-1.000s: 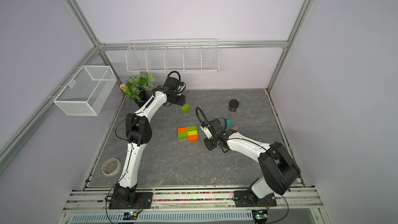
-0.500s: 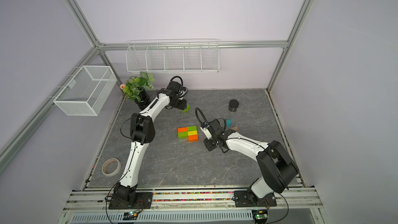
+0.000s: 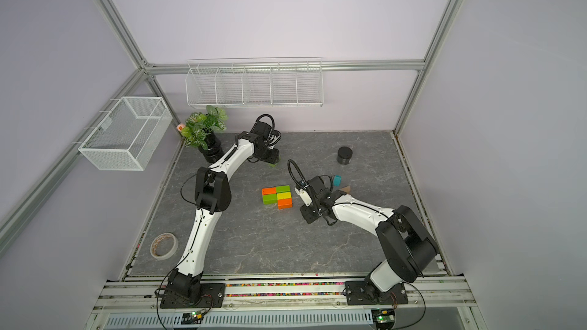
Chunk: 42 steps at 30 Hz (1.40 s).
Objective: Assemble a piece of candy with building blocks
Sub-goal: Pick up the building block from the center of the board, then assemble the building block at the center of the board.
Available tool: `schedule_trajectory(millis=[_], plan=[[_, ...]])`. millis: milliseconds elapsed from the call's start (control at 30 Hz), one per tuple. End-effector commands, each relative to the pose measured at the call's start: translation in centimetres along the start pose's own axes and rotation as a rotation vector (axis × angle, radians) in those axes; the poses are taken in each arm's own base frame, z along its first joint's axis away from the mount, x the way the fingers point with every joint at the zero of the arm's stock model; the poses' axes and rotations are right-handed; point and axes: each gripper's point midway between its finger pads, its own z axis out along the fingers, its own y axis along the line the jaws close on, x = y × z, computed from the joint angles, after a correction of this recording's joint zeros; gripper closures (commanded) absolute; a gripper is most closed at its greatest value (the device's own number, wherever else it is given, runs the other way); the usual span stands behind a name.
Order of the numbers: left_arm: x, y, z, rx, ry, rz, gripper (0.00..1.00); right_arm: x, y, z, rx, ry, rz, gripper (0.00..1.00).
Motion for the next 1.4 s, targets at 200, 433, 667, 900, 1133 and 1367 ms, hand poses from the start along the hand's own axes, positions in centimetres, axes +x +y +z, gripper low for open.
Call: schedule_trajectory(millis=[200,433,667,900,1133,1367], plan=[[-0.1,1.2,1.0,-0.065,-0.009,-0.006,0.89,-0.6,0.7,0.2,-0.026,0.005,0.009,0.64],[-1.3,3.8,-2.1,-0.207,-0.058,-0.089,1.00,-0.4,0.7,0.4,-0.026,0.012,0.009,0.65],[-1.6,2.3,-11.9,-0.172,-0.155,-0.065,1.00,-0.5,0.7,0.8,-0.023,0.007,0.008,0.64],[0.2,-4.7,-20.3,0.133,-0.229,0.075,1.00,-0.4,0.4,1.6,-0.012,0.026,0.020,0.66],[6.8,-6.6,-21.2,0.190,-0.095,0.077,1.00,-3.1,-0.2,-2.0,0.014,-0.126,0.044,0.63],[12.9,-6.6,-21.5,-0.119,0.057,0.165,1.00,-2.8,-2.2,-3.9,0.087,-0.188,0.072,0.58]])
